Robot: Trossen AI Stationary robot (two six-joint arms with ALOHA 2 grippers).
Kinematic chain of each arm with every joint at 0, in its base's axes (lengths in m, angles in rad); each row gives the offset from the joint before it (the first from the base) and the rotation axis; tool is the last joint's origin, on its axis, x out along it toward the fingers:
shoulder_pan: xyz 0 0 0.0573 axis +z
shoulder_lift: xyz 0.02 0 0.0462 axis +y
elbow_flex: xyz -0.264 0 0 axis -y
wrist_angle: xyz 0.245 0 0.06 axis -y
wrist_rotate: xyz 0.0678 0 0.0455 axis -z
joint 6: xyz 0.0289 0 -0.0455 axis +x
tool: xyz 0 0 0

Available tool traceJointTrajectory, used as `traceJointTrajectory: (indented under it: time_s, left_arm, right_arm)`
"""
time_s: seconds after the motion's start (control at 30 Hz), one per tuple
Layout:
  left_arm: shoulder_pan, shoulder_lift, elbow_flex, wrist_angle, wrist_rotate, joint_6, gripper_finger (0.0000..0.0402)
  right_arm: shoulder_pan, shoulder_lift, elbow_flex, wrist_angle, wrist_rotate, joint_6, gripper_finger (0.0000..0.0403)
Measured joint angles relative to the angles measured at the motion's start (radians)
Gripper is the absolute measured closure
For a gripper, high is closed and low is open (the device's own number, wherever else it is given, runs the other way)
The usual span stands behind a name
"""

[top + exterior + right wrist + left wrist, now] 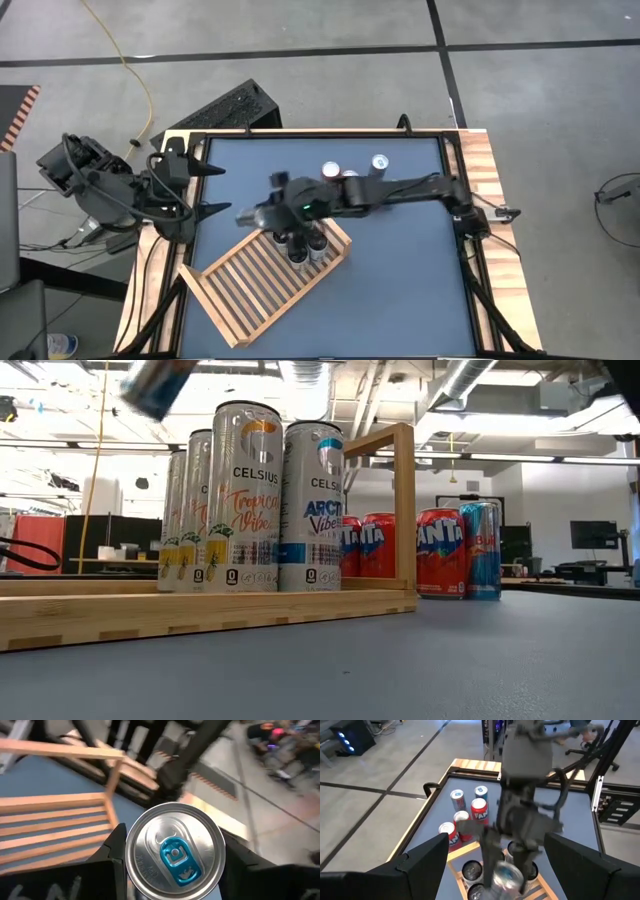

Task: Place canned beverage on shelf
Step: Put the bottom blue soda can on the shelf

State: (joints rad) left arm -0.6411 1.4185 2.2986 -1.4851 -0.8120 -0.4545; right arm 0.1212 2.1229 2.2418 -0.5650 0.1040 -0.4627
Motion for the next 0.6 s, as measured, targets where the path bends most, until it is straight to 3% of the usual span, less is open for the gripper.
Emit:
traceJointTrajectory:
  time_s: [0.1, 0.2, 0.6]
  left_arm:
    - [0.000, 0.000, 0.000, -0.004, 0.000, 0.000, 0.0087]
    - [0.000, 0.000, 0.000, -0.010, -0.001, 0.001, 0.0087]
    - [0.001, 0.000, 0.000, -0.032, -0.009, 0.004, 0.0087]
  right_arm:
    - [0.003, 0.095, 0.117, -0.061, -0.060, -0.005, 0.0228]
    - [0.003, 0.104, 0.061, -0.028, -0.098, -0.007, 0.0228]
    - [-0.010, 0.142, 0.080, 0.051, -0.264, 0.007, 0.0228]
